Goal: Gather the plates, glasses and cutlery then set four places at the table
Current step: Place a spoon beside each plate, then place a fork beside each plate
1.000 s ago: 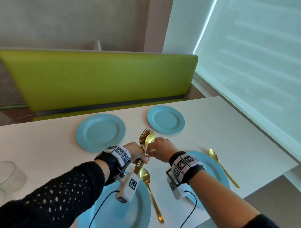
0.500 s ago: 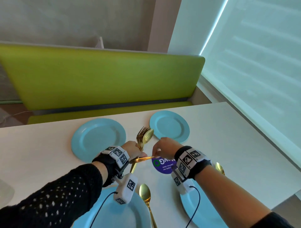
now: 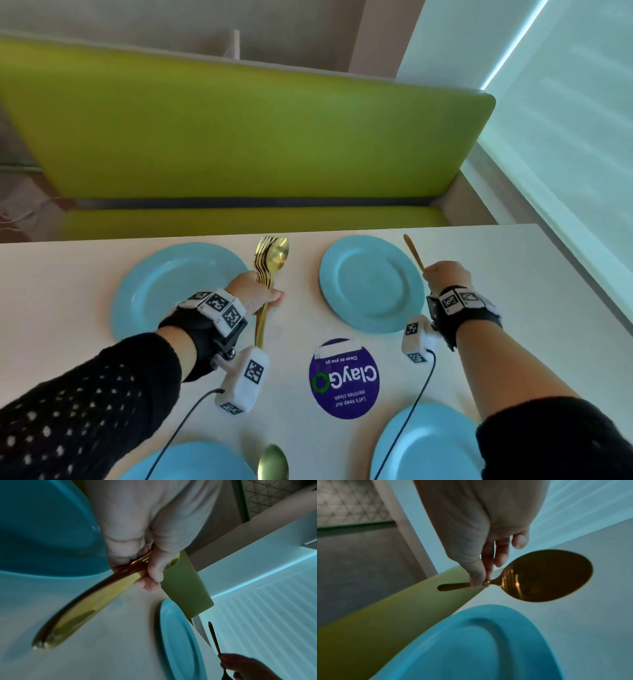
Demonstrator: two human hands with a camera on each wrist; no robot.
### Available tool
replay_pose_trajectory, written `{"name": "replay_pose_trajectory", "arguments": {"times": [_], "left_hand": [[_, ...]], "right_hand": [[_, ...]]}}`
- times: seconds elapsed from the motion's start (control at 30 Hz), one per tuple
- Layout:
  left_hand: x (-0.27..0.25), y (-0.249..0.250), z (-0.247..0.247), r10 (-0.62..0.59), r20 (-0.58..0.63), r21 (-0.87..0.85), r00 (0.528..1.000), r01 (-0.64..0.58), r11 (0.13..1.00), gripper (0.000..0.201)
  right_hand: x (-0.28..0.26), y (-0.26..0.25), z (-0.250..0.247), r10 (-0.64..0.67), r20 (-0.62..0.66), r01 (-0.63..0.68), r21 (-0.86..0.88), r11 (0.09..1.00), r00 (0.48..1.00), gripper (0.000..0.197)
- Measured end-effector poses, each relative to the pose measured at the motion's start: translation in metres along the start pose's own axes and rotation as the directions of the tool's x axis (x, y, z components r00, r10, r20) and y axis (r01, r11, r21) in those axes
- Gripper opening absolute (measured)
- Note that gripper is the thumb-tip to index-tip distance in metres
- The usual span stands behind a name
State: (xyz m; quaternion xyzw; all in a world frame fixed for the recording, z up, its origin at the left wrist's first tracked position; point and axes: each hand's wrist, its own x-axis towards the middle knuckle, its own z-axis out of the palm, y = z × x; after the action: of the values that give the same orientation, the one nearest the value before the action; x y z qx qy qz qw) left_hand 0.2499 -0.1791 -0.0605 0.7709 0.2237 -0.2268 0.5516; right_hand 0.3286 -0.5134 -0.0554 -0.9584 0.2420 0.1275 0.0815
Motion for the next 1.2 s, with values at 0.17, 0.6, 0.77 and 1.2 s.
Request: {"name": "replay_pose_trajectory", "arguments": {"times": [0.17, 0.6, 0.77, 1.2], "left_hand": [[0.021, -0.007, 0.009, -0.030, -0.011, -0.061, 0.999, 0.029, 0.998, 0.013], [0.037, -0.007, 0.027, -0.121, 0.024, -0.147, 0.992, 0.123, 0.981, 0.017], [0.038, -0.006, 0.031, -0.134, 0.036, -0.231, 0.990, 0.138, 0.963, 0.012], [0.016, -0.003, 0.025, -0.119, 0.071, -0.214, 0.990, 0.132, 0.968, 0.027]], "right_hand": [[0.038, 0.019, 0.022, 0.128, 0.020, -0.128, -0.018, 0.992, 0.992, 0.022], [0.054, 0.014, 0.040, 0.180, 0.014, -0.181, 0.099, 0.979, 0.984, 0.018], [0.051, 0.010, 0.040, 0.175, 0.017, -0.176, 0.130, 0.976, 0.984, 0.021], [0.027, -0.002, 0.017, 0.086, -0.083, -0.074, 0.142, 0.987, 0.993, 0.028]]}}
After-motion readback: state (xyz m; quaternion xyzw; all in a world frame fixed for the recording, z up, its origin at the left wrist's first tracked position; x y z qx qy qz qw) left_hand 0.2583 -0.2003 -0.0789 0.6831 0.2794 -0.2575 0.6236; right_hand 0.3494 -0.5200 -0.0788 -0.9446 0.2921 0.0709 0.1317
